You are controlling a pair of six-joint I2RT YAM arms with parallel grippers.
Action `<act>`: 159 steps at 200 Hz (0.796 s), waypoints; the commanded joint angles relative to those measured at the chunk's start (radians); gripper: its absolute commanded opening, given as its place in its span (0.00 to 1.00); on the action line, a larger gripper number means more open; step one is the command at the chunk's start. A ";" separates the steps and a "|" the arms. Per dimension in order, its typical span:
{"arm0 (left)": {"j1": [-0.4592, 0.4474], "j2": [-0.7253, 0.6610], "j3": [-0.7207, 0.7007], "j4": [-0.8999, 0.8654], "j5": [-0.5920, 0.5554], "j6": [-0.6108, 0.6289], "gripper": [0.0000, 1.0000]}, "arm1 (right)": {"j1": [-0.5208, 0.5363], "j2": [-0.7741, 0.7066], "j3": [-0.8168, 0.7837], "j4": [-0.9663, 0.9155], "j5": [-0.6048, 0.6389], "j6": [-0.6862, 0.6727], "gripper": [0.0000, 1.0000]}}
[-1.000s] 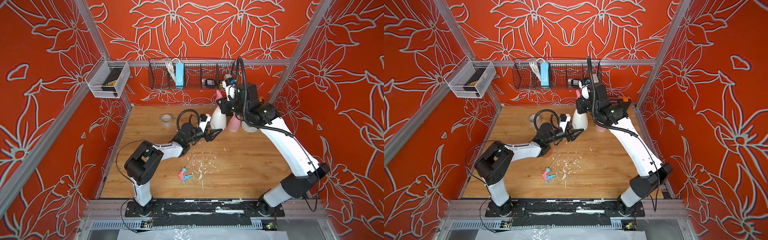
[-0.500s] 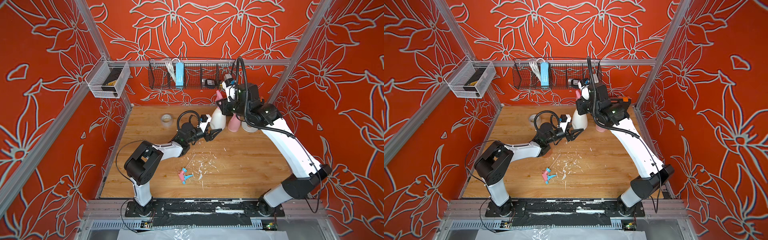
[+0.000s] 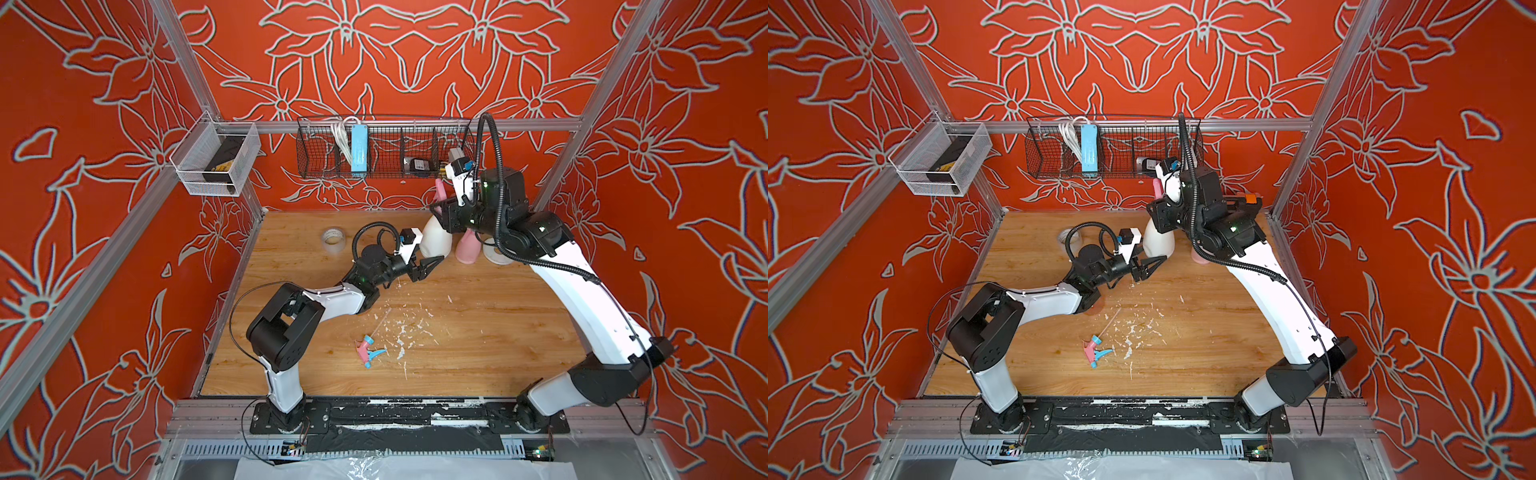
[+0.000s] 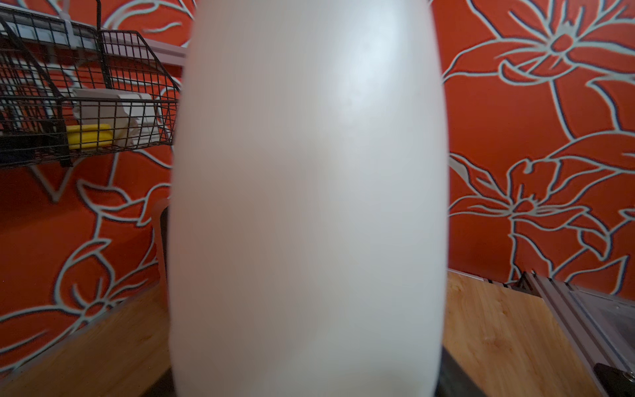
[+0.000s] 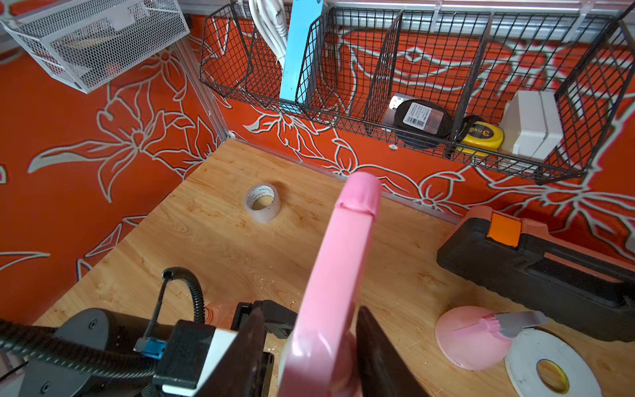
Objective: Attach spray nozzles to spray bottles
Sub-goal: Insert the spray nozzle into the spray bottle.
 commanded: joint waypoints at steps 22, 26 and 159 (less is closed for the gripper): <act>0.001 -0.048 0.023 0.051 -0.017 0.025 0.47 | 0.010 -0.028 0.001 -0.049 0.007 -0.013 0.58; 0.001 -0.048 0.023 0.051 -0.017 0.027 0.47 | 0.011 -0.028 0.002 -0.050 0.010 -0.014 0.59; 0.001 -0.054 0.007 -0.018 -0.031 0.085 0.47 | -0.102 0.111 0.322 -0.294 -0.180 0.004 0.67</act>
